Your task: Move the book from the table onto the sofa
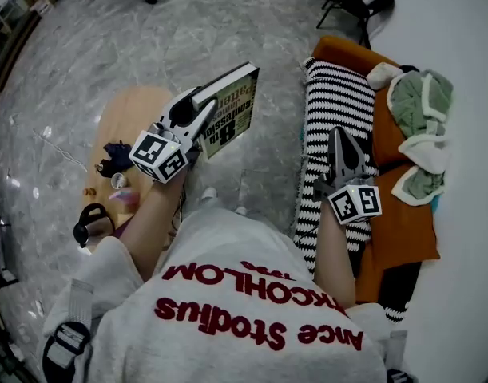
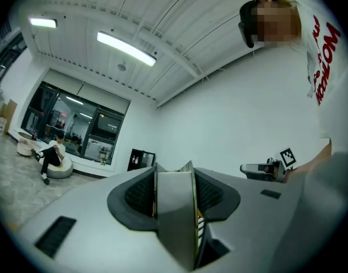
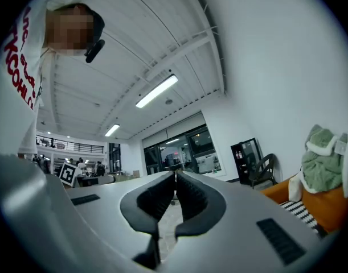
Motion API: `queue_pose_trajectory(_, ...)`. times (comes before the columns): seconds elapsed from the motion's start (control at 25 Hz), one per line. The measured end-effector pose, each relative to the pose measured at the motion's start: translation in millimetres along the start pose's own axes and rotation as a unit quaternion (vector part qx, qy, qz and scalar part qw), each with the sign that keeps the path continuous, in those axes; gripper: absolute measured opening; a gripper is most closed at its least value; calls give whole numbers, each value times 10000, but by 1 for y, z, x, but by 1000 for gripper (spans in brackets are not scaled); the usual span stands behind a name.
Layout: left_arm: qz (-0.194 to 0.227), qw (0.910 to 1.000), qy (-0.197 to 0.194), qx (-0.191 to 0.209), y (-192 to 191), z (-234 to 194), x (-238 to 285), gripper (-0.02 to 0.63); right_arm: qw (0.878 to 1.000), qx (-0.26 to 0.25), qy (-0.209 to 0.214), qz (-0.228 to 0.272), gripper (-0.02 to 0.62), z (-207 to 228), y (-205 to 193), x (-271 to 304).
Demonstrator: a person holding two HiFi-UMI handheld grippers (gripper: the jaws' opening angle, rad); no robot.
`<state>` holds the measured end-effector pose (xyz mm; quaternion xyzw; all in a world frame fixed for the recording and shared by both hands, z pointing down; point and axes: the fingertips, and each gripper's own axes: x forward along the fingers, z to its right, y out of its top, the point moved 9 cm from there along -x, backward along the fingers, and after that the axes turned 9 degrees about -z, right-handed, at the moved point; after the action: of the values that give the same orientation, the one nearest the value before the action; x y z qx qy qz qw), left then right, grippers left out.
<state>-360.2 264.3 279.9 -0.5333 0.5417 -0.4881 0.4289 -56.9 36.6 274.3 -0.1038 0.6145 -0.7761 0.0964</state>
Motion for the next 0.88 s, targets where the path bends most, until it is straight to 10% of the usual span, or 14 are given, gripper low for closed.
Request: queue_pose_trajectory(0.88, -151, 9848, -1724, 161, 11, 97, 131, 176, 9864, 202, -1552, 494, 29, 58, 13, -116)
